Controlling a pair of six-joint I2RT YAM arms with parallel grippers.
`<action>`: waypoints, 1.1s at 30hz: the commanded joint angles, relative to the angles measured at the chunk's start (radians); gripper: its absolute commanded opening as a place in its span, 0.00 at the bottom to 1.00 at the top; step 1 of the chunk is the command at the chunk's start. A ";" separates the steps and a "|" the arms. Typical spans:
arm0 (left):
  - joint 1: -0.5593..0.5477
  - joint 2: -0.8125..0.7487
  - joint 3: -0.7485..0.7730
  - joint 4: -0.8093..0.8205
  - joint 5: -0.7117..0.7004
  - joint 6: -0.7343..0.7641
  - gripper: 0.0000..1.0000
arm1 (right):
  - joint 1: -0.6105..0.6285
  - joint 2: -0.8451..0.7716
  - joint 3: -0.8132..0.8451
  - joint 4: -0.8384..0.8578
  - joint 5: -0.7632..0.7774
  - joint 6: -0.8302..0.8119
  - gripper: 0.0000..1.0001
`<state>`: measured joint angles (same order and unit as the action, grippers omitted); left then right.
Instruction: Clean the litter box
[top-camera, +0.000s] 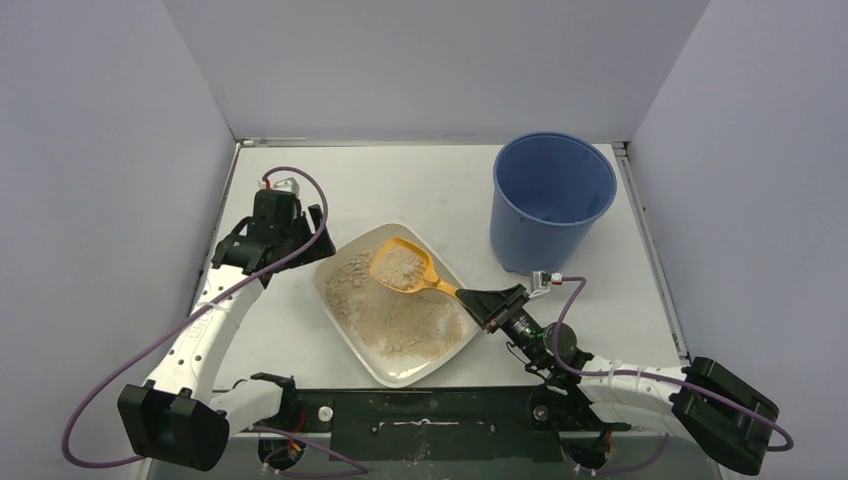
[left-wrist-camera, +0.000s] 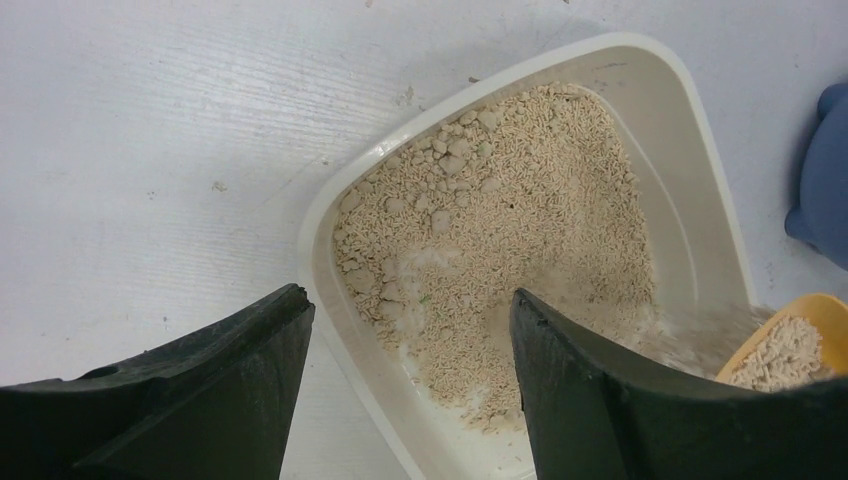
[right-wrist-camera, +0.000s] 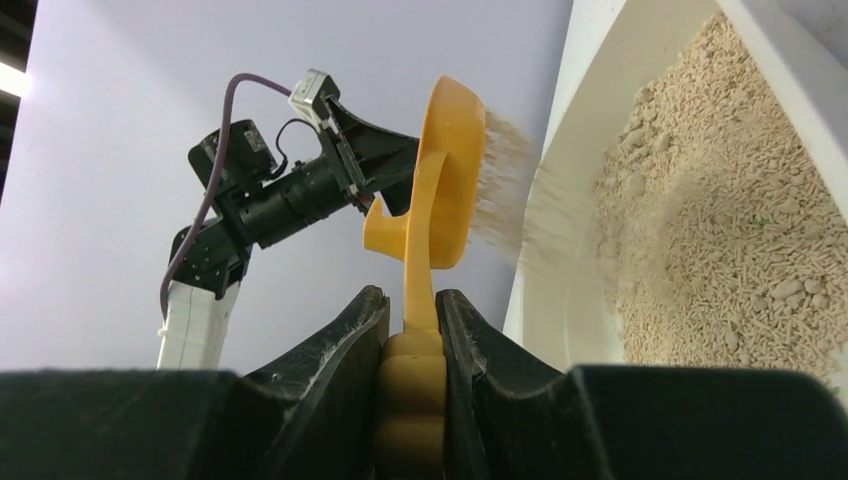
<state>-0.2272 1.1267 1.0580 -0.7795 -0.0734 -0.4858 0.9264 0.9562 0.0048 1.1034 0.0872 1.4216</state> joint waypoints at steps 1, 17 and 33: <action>0.004 -0.027 0.067 -0.015 0.031 0.017 0.70 | -0.009 -0.004 0.038 0.055 -0.058 -0.003 0.00; 0.005 -0.034 0.099 -0.035 0.058 0.029 0.71 | -0.056 -0.017 0.015 0.120 -0.030 0.099 0.00; 0.004 -0.036 0.093 -0.046 0.047 0.052 0.72 | -0.072 -0.187 0.022 -0.143 0.026 0.119 0.00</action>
<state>-0.2272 1.1084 1.1118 -0.8307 -0.0212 -0.4549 0.8696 0.8295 0.0879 0.9474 0.0196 1.4830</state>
